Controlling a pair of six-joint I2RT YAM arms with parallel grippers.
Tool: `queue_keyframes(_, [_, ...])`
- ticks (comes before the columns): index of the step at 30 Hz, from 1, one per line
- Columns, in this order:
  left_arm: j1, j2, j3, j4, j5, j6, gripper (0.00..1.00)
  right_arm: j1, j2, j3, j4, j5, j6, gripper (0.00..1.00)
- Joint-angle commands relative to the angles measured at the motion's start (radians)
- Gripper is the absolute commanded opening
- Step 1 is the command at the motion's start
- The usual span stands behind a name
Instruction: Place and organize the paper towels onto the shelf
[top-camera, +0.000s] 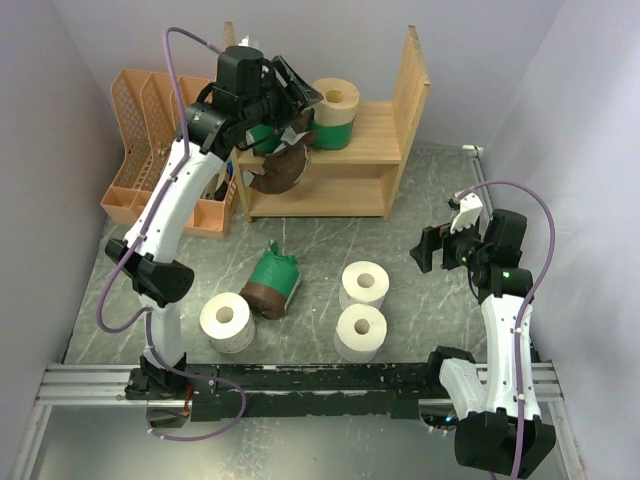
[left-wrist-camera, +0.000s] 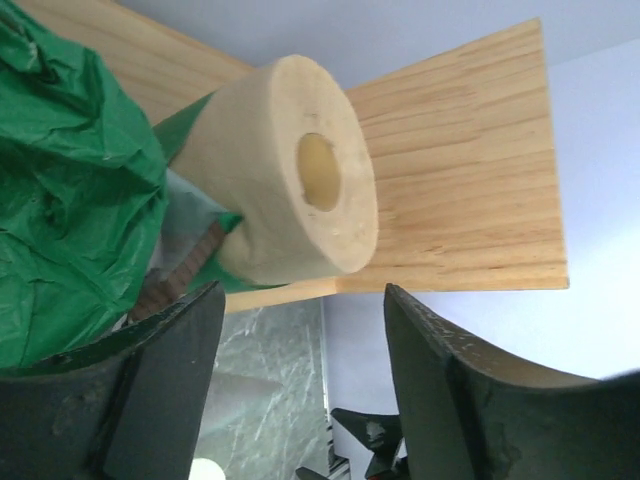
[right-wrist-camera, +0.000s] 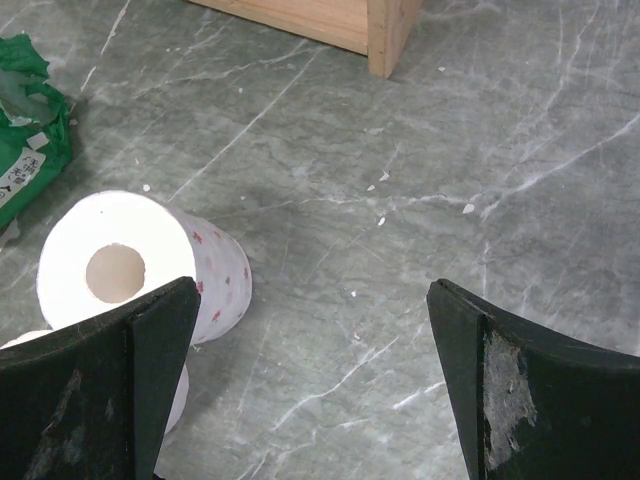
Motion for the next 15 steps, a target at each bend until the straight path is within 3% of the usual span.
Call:
queue_keyframes(1, [0.006,0.008,0.030,0.057,0.074,0.004,0.79,0.005,0.003,0.005,0.005,-0.009,0.000,1.00])
queue_keyframes(5, [0.001,-0.046,-0.038,0.168,0.103,0.031,0.92,0.005,0.003,0.005,0.005,-0.008,-0.001,1.00])
queue_keyframes(15, [-0.002,-0.243,-0.075,0.360,0.242,0.165,0.95,0.005,0.006,0.004,0.006,-0.007,-0.001,1.00])
